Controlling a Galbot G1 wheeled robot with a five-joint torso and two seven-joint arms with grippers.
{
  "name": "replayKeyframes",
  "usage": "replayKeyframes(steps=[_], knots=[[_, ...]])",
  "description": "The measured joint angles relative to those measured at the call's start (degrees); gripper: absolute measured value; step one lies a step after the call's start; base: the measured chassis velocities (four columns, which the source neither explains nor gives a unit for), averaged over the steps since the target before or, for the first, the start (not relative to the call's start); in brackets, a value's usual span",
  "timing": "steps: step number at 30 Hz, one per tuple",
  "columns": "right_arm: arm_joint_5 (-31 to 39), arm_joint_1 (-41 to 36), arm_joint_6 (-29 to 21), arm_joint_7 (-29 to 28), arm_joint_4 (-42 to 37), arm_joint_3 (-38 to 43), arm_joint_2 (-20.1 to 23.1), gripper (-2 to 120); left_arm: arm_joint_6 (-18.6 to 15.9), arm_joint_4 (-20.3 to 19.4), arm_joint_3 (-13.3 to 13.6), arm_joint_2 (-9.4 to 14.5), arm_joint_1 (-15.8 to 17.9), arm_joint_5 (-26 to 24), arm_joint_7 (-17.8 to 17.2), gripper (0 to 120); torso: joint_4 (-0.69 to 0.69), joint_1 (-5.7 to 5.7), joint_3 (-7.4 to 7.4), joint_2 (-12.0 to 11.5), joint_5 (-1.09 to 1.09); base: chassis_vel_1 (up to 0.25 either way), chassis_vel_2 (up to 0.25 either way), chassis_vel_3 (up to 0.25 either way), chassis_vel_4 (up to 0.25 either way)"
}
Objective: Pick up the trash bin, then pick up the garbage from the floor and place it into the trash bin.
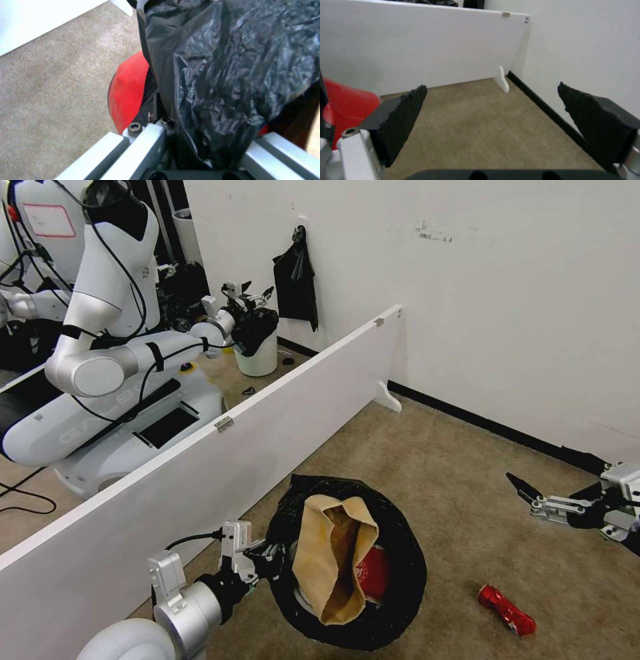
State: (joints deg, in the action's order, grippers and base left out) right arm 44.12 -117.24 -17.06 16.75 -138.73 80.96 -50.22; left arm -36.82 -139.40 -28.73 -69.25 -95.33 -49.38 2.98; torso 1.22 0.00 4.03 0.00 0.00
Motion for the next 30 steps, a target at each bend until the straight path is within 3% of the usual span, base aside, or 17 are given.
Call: replayKeyframes(steps=[9, 17, 30], knots=[[0.2, 0.2, -0.3, 0.2, 0.0, 0.0, 0.1, 100, 0.0, 0.2, -0.1, 0.0, 0.3, -0.2, 0.1, 0, 0.0, 0.0, 0.0, 0.0, 0.01, -0.014, -0.009, 0.019, 0.014], [0.0, 0.1, 0.8, 0.3, 0.4, -0.5, 0.6, 100, 0.0, 0.7, -0.1, 0.0, 1.0, -0.4, 0.1, 0, 0.0, 0.0, 0.01, 0.0, -0.01, -0.123, -0.139, 0.139, 0.132], [1.1, -0.2, 0.3, -1.1, 3.1, -2.1, 7.0, 100, 0.1, 1.8, -0.7, -0.6, 2.2, -0.6, 0.2, 0, 0.0, 0.0, 0.01, 0.0, 0.02, -0.028, -0.032, 0.02, 0.027]])
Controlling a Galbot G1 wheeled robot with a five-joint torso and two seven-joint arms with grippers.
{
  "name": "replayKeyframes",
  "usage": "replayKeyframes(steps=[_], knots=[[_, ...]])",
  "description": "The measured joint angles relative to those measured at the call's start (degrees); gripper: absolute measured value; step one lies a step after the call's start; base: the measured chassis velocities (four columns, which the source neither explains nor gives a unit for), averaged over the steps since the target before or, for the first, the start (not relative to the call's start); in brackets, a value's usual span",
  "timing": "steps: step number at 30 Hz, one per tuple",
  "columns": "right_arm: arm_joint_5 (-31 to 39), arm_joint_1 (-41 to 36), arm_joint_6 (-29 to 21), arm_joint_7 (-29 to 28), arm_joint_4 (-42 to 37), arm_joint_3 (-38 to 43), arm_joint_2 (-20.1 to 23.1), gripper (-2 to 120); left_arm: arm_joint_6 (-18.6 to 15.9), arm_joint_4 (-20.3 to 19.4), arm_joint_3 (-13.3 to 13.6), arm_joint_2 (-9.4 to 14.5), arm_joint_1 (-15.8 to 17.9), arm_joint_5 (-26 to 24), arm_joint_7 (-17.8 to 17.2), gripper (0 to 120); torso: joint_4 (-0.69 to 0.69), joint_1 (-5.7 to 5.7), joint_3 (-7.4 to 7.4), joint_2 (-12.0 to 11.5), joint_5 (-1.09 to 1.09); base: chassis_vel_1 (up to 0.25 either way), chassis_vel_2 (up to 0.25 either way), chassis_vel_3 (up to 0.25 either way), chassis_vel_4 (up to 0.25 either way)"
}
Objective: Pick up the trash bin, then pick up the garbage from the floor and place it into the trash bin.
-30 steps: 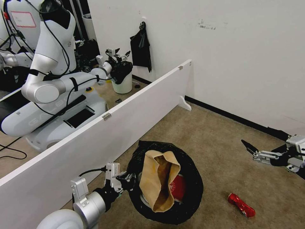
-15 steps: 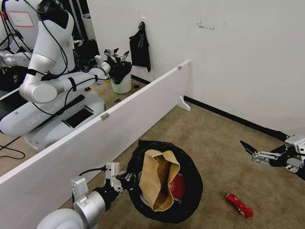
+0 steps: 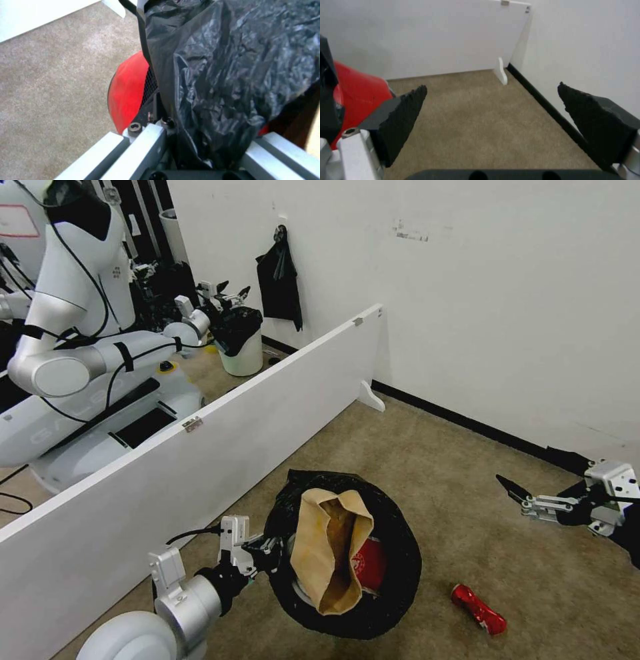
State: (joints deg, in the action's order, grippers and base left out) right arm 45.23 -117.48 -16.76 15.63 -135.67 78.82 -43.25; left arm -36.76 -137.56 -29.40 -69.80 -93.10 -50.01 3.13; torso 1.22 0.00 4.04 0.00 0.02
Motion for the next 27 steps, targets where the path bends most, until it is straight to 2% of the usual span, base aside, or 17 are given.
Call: replayKeyframes(steps=[7, 10, 11, 12, 15, 17, 27], knots=[[0.9, 0.0, -0.9, -1.8, 2.1, -2.6, 4.9, 100, 0.2, 1.5, -0.6, -0.4, 0.4, 2.1, 0.0, 0, 0.01, 0.0, 0.0, 0.0, -0.02, 0.0, 0.0, 0.0, 0.0], [4.0, 0.2, -2.7, -5.0, 4.0, -4.8, 10.2, 100, 0.8, 2.8, -1.2, -1.2, 0.0, 5.9, 0.2, 0, -0.02, 0.0, 0.01, 0.0, -0.02, 0.0, 0.0, 0.0, 0.0], [4.0, 0.2, -2.7, -5.0, 4.0, -4.8, 10.2, 100, 0.8, 2.8, -1.2, -1.2, 0.0, 5.9, 0.2, 0, -0.02, 0.0, 0.01, 0.0, -0.02, 0.0, 0.0, 0.0, 0.0], [6.4, 0.2, -3.8, -7.2, 5.2, -5.8, 13.5, 100, 0.8, 2.6, -1.3, -1.9, -0.4, 6.1, 0.1, 0, 0.0, 0.0, 0.01, 0.0, -0.02, 0.0, 0.0, 0.0, 0.0], [7.8, 0.2, -4.2, -8.2, 5.7, -6.3, 15.1, 100, 0.7, 2.3, -1.4, -2.3, -0.6, 6.1, 0.0, 0, -0.01, 0.0, 0.0, 0.0, -0.01, 0.0, 0.0, 0.0, 0.0], [11.6, 1.1, -5.8, -11.7, 7.3, -9.2, 18.9, 100, 0.7, 1.8, -1.9, -2.8, -1.2, 6.5, -0.2, 0, -0.01, 0.0, 0.0, 0.0, -0.01, 0.0, 0.0, 0.0, 0.0], [17.1, 6.7, -9.7, -17.0, 11.4, -19.2, 24.8, 100, 0.8, 1.5, -2.3, -4.1, -1.4, 7.6, -0.1, 0, 0.0, 0.0, 0.0, 0.0, -0.02, 0.0, 0.0, 0.0, 0.0]])
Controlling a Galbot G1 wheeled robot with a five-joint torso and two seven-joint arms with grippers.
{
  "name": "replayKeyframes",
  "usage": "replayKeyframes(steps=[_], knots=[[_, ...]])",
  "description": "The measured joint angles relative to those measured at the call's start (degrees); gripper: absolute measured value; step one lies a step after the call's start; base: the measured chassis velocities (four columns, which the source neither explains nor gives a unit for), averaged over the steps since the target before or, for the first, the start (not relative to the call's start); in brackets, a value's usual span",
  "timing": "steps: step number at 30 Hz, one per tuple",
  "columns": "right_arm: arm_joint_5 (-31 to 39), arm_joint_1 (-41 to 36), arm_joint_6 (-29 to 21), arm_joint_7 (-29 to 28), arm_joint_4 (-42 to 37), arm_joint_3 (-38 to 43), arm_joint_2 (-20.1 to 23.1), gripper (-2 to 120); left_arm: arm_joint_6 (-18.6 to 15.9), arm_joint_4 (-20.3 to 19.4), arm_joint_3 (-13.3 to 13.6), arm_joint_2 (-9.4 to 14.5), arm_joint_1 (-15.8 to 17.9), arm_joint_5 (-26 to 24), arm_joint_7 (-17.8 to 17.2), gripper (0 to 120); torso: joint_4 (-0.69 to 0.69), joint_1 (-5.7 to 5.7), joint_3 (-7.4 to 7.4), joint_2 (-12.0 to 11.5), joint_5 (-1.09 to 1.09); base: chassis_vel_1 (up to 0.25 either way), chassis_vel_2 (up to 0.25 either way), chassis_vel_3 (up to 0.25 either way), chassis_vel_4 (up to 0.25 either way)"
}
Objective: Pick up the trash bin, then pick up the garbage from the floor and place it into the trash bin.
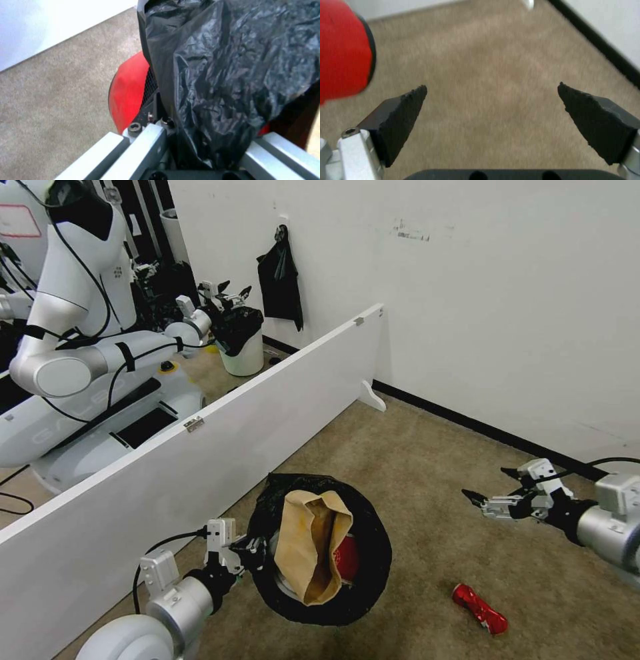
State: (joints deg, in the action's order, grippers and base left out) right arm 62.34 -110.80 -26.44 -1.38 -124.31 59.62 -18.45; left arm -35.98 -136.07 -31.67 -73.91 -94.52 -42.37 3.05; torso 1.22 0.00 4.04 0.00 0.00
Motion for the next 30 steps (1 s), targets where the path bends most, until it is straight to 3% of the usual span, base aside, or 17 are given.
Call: replayKeyframes(steps=[5, 22, 30], knots=[[4.4, 4.6, -2.1, -1.9, 2.6, -5.4, 2.5, 100, 0.1, -0.5, 0.2, -0.9, -0.4, 0.4, 0.2, 0, 0.0, 0.0, 0.0, 0.0, 0.0, 0.0, 0.0, 0.0, 0.0], [7.1, 19.5, -6.8, -0.6, 11.4, -22.1, 7.4, 100, 0.3, -0.9, 0.1, -2.3, -0.1, 0.4, 0.7, 0, 0.0, 0.0, 0.0, 0.0, 0.01, 0.0, 0.0, 0.0, 0.0], [7.7, 31.6, -7.6, 1.2, 15.8, -36.6, 10.4, 100, 0.4, -0.4, -0.1, -3.0, 0.5, 0.2, 0.9, 0, -0.01, 0.0, 0.0, 0.0, 0.01, 0.0, 0.0, 0.0, 0.0]])
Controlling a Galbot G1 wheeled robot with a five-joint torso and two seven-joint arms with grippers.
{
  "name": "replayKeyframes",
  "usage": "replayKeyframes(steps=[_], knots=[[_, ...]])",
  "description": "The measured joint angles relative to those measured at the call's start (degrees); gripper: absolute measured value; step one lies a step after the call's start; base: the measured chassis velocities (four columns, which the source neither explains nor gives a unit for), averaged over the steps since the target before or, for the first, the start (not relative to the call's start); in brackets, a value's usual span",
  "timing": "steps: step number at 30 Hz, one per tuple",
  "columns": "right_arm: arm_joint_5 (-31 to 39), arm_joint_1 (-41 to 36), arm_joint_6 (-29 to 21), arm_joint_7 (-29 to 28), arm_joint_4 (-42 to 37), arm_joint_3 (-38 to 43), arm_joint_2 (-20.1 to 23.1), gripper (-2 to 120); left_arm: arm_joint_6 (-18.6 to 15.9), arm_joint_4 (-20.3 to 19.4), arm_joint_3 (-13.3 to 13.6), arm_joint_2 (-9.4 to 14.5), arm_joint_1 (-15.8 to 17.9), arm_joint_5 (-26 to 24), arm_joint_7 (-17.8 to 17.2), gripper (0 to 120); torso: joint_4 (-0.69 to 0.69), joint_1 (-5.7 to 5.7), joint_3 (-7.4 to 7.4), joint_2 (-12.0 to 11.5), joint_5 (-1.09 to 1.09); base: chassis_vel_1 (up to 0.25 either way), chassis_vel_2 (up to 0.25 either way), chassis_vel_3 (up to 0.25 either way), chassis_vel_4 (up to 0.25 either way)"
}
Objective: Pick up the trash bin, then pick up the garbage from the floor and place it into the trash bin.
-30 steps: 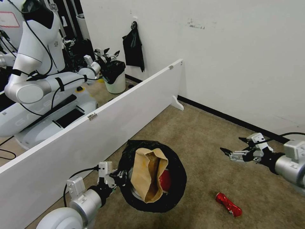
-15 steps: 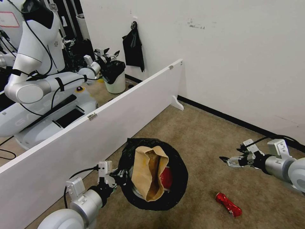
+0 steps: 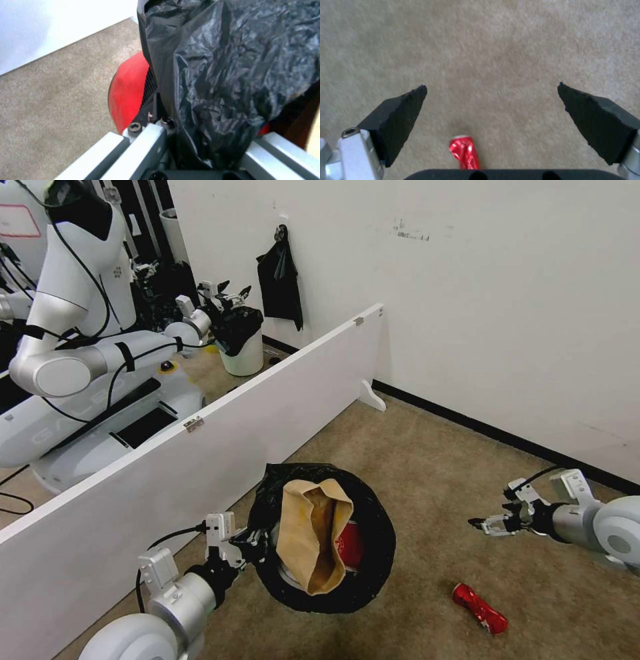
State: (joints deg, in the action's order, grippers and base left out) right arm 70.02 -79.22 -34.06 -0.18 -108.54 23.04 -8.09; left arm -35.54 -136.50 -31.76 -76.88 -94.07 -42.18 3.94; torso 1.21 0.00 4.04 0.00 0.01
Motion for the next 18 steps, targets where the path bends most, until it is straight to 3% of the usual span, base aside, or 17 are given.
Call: replayKeyframes(steps=[6, 18], knots=[[-3.3, -2.3, -0.2, 2.0, 0.7, -0.8, 2.1, 100, 0.2, 0.4, -0.2, -0.4, 0.1, 0.0, 0.4, 0, 0.0, 0.0, 0.0, 0.0, -0.01, 0.0, 0.0, 0.0, 0.0], [-8.0, -6.2, -0.2, 3.2, 2.2, -1.3, 2.4, 100, 0.4, 1.0, -0.2, -1.0, 0.7, 0.2, 0.7, 0, 0.01, 0.0, 0.0, 0.0, -0.01, 0.0, 0.0, 0.0, 0.0]])
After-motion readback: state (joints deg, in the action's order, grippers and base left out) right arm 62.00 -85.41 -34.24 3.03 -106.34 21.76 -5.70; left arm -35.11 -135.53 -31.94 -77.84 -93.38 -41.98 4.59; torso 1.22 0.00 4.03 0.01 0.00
